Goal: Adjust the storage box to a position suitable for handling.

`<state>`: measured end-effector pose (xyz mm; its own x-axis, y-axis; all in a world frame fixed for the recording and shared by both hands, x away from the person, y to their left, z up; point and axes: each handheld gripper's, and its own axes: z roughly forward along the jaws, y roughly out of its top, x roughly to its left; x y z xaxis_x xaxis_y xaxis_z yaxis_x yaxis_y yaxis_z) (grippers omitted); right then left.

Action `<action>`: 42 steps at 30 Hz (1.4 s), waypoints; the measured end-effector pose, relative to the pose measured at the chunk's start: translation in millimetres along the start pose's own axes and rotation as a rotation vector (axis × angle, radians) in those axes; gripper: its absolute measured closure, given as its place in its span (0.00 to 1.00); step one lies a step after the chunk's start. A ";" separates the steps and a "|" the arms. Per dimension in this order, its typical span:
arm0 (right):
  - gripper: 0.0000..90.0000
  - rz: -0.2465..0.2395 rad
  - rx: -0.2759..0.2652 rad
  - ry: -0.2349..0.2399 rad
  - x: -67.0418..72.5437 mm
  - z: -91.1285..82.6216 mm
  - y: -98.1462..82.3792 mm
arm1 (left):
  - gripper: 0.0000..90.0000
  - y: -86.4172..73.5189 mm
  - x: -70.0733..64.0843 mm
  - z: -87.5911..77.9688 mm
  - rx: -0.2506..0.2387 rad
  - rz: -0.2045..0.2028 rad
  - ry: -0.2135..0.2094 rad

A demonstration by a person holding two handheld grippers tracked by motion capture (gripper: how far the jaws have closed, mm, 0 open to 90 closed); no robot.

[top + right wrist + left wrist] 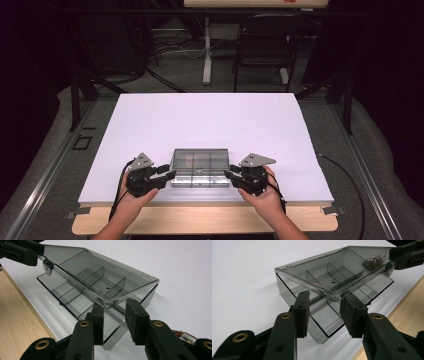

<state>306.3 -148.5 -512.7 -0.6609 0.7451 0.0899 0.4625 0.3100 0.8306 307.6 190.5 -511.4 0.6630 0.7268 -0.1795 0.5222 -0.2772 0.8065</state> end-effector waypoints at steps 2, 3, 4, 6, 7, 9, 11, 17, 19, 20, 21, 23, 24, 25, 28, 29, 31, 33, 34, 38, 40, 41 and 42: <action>0.76 -0.001 -0.002 -0.002 -0.1 -0.4 0.6 | 0.67 0.8 -0.3 0.2 -0.010 -0.001 0.000; 0.76 0.000 0.002 -0.001 -0.1 -1.2 1.2 | 0.67 1.3 -0.3 -0.2 -0.010 -0.001 -0.003; 0.76 -0.002 -0.001 0.000 -0.5 -1.4 1.7 | 0.67 1.8 -0.1 -0.4 -0.011 0.004 0.000; 0.76 0.002 -0.006 -0.004 -0.9 -1.8 2.5 | 0.67 2.6 -0.1 -0.6 -0.018 -0.002 0.001; 0.76 0.001 -0.005 -0.005 -1.6 -2.3 3.1 | 0.66 3.2 0.3 -0.8 -0.022 -0.001 0.002; 0.76 0.004 -0.008 -0.002 -2.3 -2.7 4.2 | 0.66 4.6 0.9 -1.9 -0.018 -0.001 0.000; 0.76 0.002 -0.006 -0.005 -2.6 -3.3 5.5 | 0.66 5.4 0.9 -2.1 -0.026 -0.002 0.000; 0.76 0.001 -0.003 -0.005 -3.1 -3.3 8.0 | 0.66 7.4 1.5 -2.5 -0.029 0.004 0.000; 0.76 -0.001 -0.004 -0.007 -3.1 -3.1 8.8 | 0.67 8.1 1.2 -2.6 -0.032 0.001 -0.002; 0.76 -0.001 -0.004 -0.007 -3.1 -3.1 8.8 | 0.67 8.1 1.2 -2.6 -0.032 0.001 -0.002; 0.76 -0.006 -0.002 -0.006 -2.8 -3.1 9.9 | 0.67 8.9 0.8 -2.7 -0.035 0.002 0.001; 0.76 -0.005 -0.004 -0.004 -2.5 -2.9 10.6 | 0.67 10.1 1.2 -3.4 -0.030 0.005 0.001; 0.76 -0.005 -0.004 -0.004 -2.5 -2.9 10.6 | 0.67 10.1 1.2 -3.4 -0.030 0.005 0.001; 0.76 -0.004 -0.006 -0.003 -2.2 -2.6 10.7 | 0.67 10.4 1.3 -3.0 -0.037 0.005 0.000; 0.76 -0.008 -0.005 -0.001 -0.9 -1.9 11.7 | 0.67 11.8 0.8 -3.3 -0.040 0.002 0.004; 0.76 -0.009 -0.005 -0.001 -1.0 -2.0 12.1 | 0.67 12.2 0.9 -3.5 -0.039 0.000 0.004; 0.76 -0.010 -0.006 -0.001 -1.5 -2.2 12.6 | 0.67 13.0 1.2 -3.7 -0.038 0.004 0.004; 0.76 -0.006 -0.005 0.001 -1.7 -2.6 12.8 | 0.67 13.6 1.2 -3.6 -0.041 0.007 0.003; 0.76 -0.008 -0.003 -0.001 -2.0 -3.0 13.0 | 0.67 13.6 1.2 -3.6 -0.041 0.007 0.003; 0.75 -0.004 -0.012 -0.002 -3.7 -3.8 13.4 | 0.67 16.0 1.9 -3.8 -0.040 0.009 0.003; 0.75 -0.001 -0.017 -0.004 -4.7 -4.1 13.8 | 0.67 16.6 1.9 -3.7 -0.043 0.007 0.005; 0.75 -0.001 -0.017 -0.004 -4.7 -4.1 13.8 | 0.67 16.6 1.9 -3.7 -0.043 0.007 0.005; 0.75 0.001 -0.020 -0.007 -5.5 -4.5 14.1 | 0.67 17.4 2.3 -4.1 -0.034 0.007 0.003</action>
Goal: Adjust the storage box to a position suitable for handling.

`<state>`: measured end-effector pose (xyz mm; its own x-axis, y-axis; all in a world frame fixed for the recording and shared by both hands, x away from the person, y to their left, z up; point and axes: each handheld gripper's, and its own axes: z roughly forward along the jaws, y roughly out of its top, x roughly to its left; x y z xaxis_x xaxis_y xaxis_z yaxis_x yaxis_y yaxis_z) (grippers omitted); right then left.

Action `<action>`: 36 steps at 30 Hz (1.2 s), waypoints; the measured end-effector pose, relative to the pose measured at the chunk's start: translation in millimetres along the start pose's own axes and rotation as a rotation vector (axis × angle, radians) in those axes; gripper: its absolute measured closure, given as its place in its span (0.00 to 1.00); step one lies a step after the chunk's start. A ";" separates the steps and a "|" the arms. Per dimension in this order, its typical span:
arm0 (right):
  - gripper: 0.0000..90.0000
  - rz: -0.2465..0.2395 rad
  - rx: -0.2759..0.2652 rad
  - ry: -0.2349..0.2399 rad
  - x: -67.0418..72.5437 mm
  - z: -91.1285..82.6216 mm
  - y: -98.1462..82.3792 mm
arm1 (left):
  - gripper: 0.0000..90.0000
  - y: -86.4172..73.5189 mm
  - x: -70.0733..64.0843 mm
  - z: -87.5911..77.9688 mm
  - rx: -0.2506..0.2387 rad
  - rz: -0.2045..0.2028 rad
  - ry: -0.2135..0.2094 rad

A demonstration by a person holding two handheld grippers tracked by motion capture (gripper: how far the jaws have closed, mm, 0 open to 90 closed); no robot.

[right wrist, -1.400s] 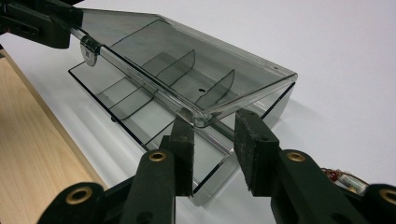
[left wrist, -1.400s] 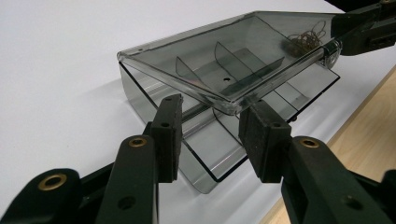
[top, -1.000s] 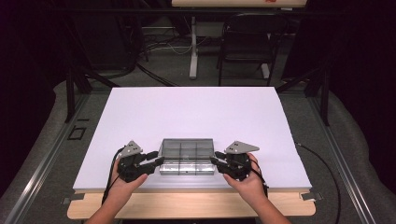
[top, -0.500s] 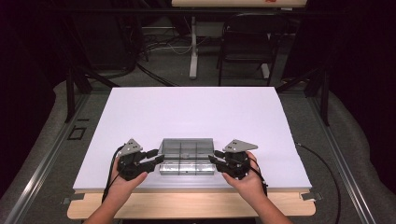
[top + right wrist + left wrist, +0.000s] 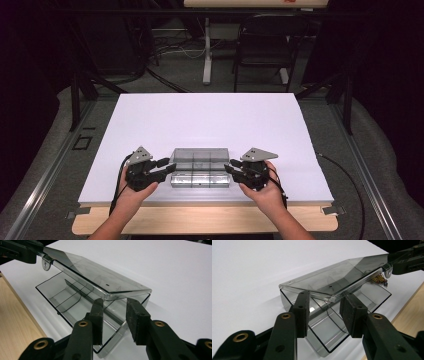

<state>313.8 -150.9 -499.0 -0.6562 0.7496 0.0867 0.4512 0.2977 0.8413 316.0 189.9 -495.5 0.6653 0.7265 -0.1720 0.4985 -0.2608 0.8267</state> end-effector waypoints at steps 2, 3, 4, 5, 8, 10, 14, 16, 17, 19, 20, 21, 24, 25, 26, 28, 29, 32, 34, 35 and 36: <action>0.74 0.003 -0.006 -0.001 -0.7 -1.0 0.7 | 0.67 0.0 0.0 0.2 -0.002 0.001 0.002; 0.74 0.002 -0.013 -0.002 -1.0 -1.3 1.1 | 0.67 0.0 0.0 0.4 -0.001 0.001 0.002; 0.74 0.003 -0.016 -0.002 -1.1 -1.6 1.6 | 0.67 -0.1 0.0 0.5 -0.001 0.001 0.003; 0.74 0.003 -0.015 -0.004 -1.3 -1.9 2.0 | 0.67 0.0 0.0 0.5 -0.002 0.000 0.002; 0.74 0.004 -0.018 -0.002 -1.0 -1.8 2.8 | 0.67 0.2 0.0 0.7 -0.004 -0.002 0.002; 0.74 0.001 -0.021 0.000 -0.6 -1.5 3.4 | 0.67 0.4 -0.1 0.8 -0.006 -0.002 0.003; 0.74 0.001 -0.019 -0.004 0.3 -1.2 4.5 | 0.67 0.6 -0.2 1.4 -0.012 -0.005 0.005; 0.74 -0.002 -0.018 -0.004 0.1 -1.2 4.6 | 0.67 0.7 -0.1 1.5 -0.012 -0.002 0.006; 0.74 -0.001 -0.020 -0.004 0.3 -1.0 4.7 | 0.67 0.7 0.0 1.5 -0.010 -0.001 0.008; 0.74 -0.003 -0.018 -0.006 0.2 -1.0 4.8 | 0.67 0.7 -0.1 1.6 -0.011 -0.002 0.008; 0.74 -0.004 -0.017 -0.008 0.4 -0.8 5.0 | 0.67 0.8 0.0 1.6 -0.011 0.000 0.009; 0.74 -0.004 -0.018 -0.008 0.4 -0.8 5.1 | 0.67 0.8 0.0 1.7 -0.011 -0.001 0.010; 0.74 -0.004 -0.017 -0.008 0.4 -0.8 5.4 | 0.67 1.0 0.2 1.9 -0.012 0.000 0.009; 0.74 -0.001 -0.022 -0.008 0.4 -0.5 5.7 | 0.67 1.7 0.1 1.7 -0.007 -0.001 0.011; 0.74 0.000 -0.024 -0.010 0.4 -0.3 5.8 | 0.67 2.0 0.1 1.7 -0.007 -0.003 0.011; 0.74 0.002 -0.022 -0.008 0.2 -0.4 6.5 | 0.67 2.6 0.2 1.9 -0.010 -0.004 0.011; 0.74 0.005 -0.024 -0.008 0.3 -0.2 6.6 | 0.67 2.9 0.5 2.0 -0.010 0.001 0.011; 0.74 -0.001 -0.022 -0.011 -0.1 -0.3 7.4 | 0.67 3.4 0.7 2.1 -0.013 0.000 0.011; 0.74 -0.001 -0.025 -0.010 -0.3 0.0 8.1 | 0.67 4.4 1.1 1.9 -0.011 0.001 0.010; 0.74 -0.001 -0.026 -0.010 -0.5 0.0 8.4 | 0.67 4.7 1.1 1.8 -0.011 0.000 0.009; 0.74 0.002 -0.028 -0.011 -0.4 0.2 8.6 | 0.67 4.9 1.1 2.0 -0.015 -0.002 0.010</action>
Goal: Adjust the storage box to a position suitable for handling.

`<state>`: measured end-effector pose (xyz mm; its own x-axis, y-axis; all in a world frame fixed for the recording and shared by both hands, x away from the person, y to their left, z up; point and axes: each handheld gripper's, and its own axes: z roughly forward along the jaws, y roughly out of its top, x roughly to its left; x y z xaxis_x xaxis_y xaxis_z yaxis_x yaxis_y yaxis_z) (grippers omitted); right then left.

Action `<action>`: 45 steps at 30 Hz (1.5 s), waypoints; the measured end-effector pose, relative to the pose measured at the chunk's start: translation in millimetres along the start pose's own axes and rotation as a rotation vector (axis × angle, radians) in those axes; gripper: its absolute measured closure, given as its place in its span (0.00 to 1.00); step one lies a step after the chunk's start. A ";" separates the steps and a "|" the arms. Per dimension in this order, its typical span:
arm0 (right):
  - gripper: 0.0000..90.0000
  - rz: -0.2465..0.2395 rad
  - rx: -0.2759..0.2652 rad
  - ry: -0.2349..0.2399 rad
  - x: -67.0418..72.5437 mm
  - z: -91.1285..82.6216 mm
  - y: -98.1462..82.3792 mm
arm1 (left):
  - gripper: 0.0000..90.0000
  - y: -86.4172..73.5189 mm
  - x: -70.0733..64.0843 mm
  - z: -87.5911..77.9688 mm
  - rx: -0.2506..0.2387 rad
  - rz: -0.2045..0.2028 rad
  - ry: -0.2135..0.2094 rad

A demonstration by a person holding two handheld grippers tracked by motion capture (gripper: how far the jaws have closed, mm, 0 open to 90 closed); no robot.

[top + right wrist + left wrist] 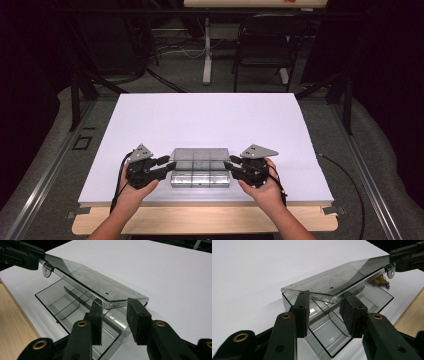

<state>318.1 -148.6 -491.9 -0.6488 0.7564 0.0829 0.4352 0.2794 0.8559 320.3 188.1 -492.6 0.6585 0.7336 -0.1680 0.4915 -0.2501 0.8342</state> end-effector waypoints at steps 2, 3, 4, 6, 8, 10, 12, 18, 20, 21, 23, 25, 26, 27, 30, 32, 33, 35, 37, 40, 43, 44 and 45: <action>0.74 -0.004 0.002 -0.002 -0.3 -0.3 1.0 | 0.67 0.5 0.3 0.1 -0.003 0.002 0.001; 0.74 -0.003 0.001 -0.001 -0.6 -0.2 1.3 | 0.67 0.8 0.5 0.3 -0.005 0.002 0.001; 0.74 -0.003 0.001 -0.001 -0.6 -0.2 1.3 | 0.67 0.8 0.5 0.3 -0.005 0.002 0.001; 0.74 -0.001 0.001 0.000 -0.9 0.0 1.7 | 0.67 1.4 0.8 0.1 -0.003 0.002 0.001; 0.74 -0.001 0.002 0.001 -1.0 0.1 2.0 | 0.67 1.9 0.6 0.2 -0.001 -0.003 -0.002; 0.74 -0.003 0.001 -0.001 -1.3 0.2 2.2 | 0.67 2.3 0.7 0.2 0.000 -0.003 0.001; 0.74 -0.002 0.000 -0.001 -1.4 0.3 2.8 | 0.67 2.7 1.1 0.2 -0.001 0.001 0.000; 0.74 -0.006 -0.002 -0.001 -2.2 0.7 6.0 | 0.67 5.3 3.1 0.3 -0.009 -0.005 -0.005; 0.74 -0.006 -0.002 -0.002 -2.8 0.9 7.3 | 0.67 5.7 3.2 0.5 -0.011 -0.009 -0.003; 0.74 -0.007 -0.005 -0.001 -3.2 1.2 7.9 | 0.67 6.6 4.0 0.8 -0.018 -0.011 -0.006; 0.74 -0.007 -0.003 -0.003 -3.7 1.4 9.4 | 0.67 7.7 4.5 0.6 -0.016 -0.010 -0.008; 0.74 -0.007 -0.005 -0.004 -4.2 1.8 10.7 | 0.68 9.0 4.8 0.8 -0.020 -0.011 -0.006; 0.74 -0.008 -0.001 -0.003 -4.5 1.7 11.6 | 0.68 9.6 5.1 0.9 -0.022 -0.012 -0.005; 0.74 -0.004 -0.006 -0.002 -4.7 2.4 12.0 | 0.68 10.4 5.5 0.6 -0.017 -0.010 -0.005; 0.74 -0.003 -0.009 -0.002 -6.0 2.9 13.4 | 0.68 12.0 6.8 1.4 -0.025 -0.011 -0.003; 0.74 0.003 -0.008 -0.001 -6.5 3.1 13.6 | 0.68 12.4 7.2 1.6 -0.026 -0.014 0.001; 0.74 0.009 -0.007 -0.001 -8.0 4.2 13.8 | 0.68 13.1 8.8 1.7 -0.023 -0.013 -0.003; 0.74 0.015 -0.010 0.002 -9.4 5.7 14.1 | 0.68 13.3 9.4 2.8 -0.023 -0.018 0.001; 0.74 0.019 -0.010 -0.002 -10.0 7.3 14.4 | 0.68 13.9 10.4 3.7 -0.025 -0.016 0.002; 0.74 0.022 -0.005 -0.005 -11.2 9.1 15.4 | 0.68 15.1 11.2 4.7 -0.024 -0.019 0.003; 0.74 0.023 -0.006 -0.006 -12.4 10.3 16.8 | 0.68 16.8 12.5 5.1 -0.024 -0.024 -0.001; 0.74 0.025 -0.006 -0.008 -12.6 10.6 17.3 | 0.68 17.4 13.2 5.4 -0.025 -0.018 0.000; 0.74 0.030 -0.009 -0.008 -12.8 11.3 17.7 | 0.68 17.6 13.1 5.8 -0.030 -0.020 0.003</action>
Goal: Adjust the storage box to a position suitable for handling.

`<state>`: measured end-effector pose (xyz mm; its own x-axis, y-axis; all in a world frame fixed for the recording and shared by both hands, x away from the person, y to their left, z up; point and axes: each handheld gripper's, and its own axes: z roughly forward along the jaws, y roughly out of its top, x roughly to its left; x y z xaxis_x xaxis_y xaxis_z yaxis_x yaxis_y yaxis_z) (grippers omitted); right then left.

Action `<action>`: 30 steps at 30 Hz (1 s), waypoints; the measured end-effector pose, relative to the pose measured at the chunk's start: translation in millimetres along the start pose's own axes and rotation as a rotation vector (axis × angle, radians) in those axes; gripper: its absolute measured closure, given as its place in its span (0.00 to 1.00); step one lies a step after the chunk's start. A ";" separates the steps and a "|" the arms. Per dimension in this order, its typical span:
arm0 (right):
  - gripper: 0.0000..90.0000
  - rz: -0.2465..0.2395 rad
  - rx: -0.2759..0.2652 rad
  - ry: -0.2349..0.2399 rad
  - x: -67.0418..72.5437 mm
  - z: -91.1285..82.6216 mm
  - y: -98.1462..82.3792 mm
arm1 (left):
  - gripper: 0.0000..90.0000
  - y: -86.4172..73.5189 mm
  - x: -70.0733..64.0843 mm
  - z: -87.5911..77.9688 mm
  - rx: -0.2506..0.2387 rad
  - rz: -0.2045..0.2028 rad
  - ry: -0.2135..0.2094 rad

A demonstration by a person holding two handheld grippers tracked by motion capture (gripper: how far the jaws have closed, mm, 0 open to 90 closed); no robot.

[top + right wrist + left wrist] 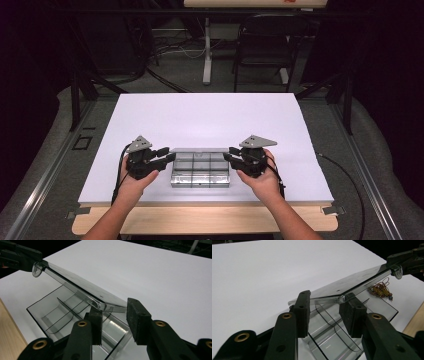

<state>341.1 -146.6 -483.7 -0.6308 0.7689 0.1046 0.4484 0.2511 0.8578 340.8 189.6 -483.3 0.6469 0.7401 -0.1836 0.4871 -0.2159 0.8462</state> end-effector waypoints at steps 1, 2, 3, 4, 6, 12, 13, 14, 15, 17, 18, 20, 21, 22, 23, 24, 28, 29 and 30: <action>0.74 -0.004 0.002 0.002 -0.5 0.3 0.4 | 0.68 0.5 0.2 0.2 -0.001 -0.001 -0.001; 0.74 -0.005 0.004 -0.003 -0.6 0.4 0.8 | 0.68 0.8 0.2 0.3 -0.001 -0.002 0.002; 0.74 -0.003 0.001 -0.003 -0.9 1.0 1.0 | 0.68 1.2 0.5 0.4 -0.002 -0.002 0.000; 0.74 -0.005 0.003 -0.003 -1.4 1.2 1.3 | 0.68 1.8 1.0 0.0 0.006 0.001 -0.001; 0.74 -0.001 0.002 -0.003 -2.0 1.9 1.7 | 0.68 2.3 1.2 0.5 0.006 -0.002 -0.001; 0.74 0.004 -0.005 -0.003 -3.0 3.4 3.1 | 0.68 2.7 2.5 3.4 -0.008 -0.012 0.006; 0.74 0.006 -0.006 -0.003 -3.2 3.6 3.3 | 0.68 2.9 3.2 3.7 -0.007 -0.011 0.008; 0.74 0.006 -0.002 -0.003 -3.5 3.6 3.6 | 0.68 2.9 3.7 3.9 -0.006 -0.013 0.007; 0.74 0.005 -0.002 -0.002 -3.8 3.7 3.9 | 0.68 3.1 4.1 4.1 -0.002 -0.012 0.009; 0.74 0.004 -0.005 -0.006 -4.0 4.2 4.3 | 0.69 3.3 4.9 5.0 0.000 -0.012 0.011; 0.74 0.006 -0.006 -0.006 -3.9 4.3 4.5 | 0.69 3.2 5.2 5.5 0.000 -0.017 0.010; 0.74 0.009 -0.008 -0.006 -4.3 4.5 4.6 | 0.69 3.1 5.3 6.7 -0.006 -0.015 0.014; 0.74 0.009 -0.008 -0.006 -4.3 4.5 4.6 | 0.69 3.1 5.3 6.7 -0.006 -0.015 0.014; 0.74 0.011 -0.010 -0.005 -4.5 4.9 4.8 | 0.69 3.0 4.9 7.7 -0.011 -0.015 0.018; 0.74 0.012 -0.011 -0.005 -4.5 5.0 4.9 | 0.69 3.0 4.7 7.9 -0.014 -0.014 0.018; 0.74 0.012 -0.011 -0.005 -4.5 5.0 4.9 | 0.70 3.0 4.7 7.9 -0.014 -0.014 0.018; 0.74 0.015 -0.010 -0.009 -5.5 6.3 5.2 | 0.71 3.8 4.2 9.3 -0.013 -0.011 0.021; 0.74 0.017 -0.012 -0.011 -5.6 6.6 5.2 | 0.71 4.0 4.2 9.8 -0.013 -0.012 0.021; 0.74 0.020 -0.015 -0.010 -5.7 7.1 5.2 | 0.71 4.2 4.0 10.4 -0.018 -0.014 0.024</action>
<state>351.5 -145.4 -483.4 -0.6158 0.7792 0.1166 0.4508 0.2271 0.8632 351.6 185.0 -485.7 0.6259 0.7579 -0.1837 0.4854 -0.1943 0.8525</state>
